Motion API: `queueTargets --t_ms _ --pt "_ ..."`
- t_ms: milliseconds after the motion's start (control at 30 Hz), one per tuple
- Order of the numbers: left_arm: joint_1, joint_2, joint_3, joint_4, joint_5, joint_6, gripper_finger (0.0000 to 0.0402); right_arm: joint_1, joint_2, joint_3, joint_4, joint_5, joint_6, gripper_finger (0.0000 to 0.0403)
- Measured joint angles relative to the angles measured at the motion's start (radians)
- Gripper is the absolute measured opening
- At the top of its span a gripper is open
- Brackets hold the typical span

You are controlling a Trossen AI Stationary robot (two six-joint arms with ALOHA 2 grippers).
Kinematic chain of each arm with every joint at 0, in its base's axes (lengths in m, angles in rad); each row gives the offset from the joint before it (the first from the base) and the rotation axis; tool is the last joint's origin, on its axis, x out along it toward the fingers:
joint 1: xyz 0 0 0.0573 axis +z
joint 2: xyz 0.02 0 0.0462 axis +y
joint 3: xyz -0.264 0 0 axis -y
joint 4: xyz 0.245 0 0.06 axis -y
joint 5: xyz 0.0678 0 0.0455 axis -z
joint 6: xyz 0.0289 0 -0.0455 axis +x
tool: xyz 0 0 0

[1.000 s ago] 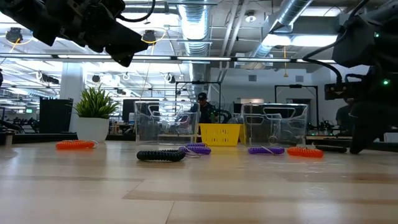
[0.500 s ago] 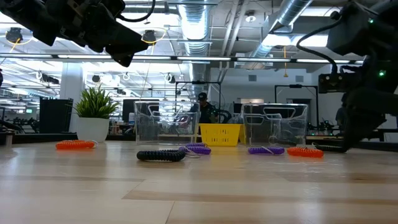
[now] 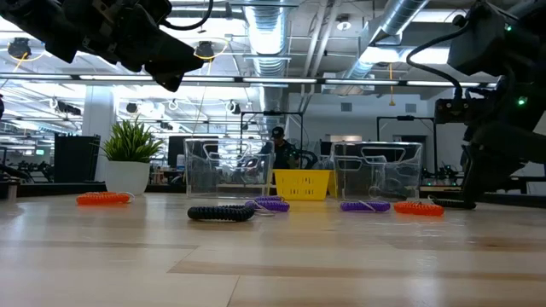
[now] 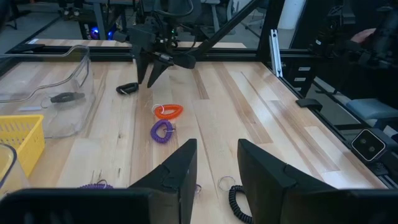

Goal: Sort spring keychains
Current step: Put the right black spring keychain into the right transparent bin

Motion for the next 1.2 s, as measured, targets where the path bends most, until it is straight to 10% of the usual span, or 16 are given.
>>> queueTargets --t_ms 500,1200 --pt "0.000 0.000 0.000 0.000 0.000 0.000 0.0113 0.000 0.000 0.001 -0.004 0.176 -0.036 0.0126" --pt "0.000 0.000 0.000 0.002 0.000 0.000 0.0113 -0.024 0.002 -0.034 0.002 0.168 0.037 0.0152"
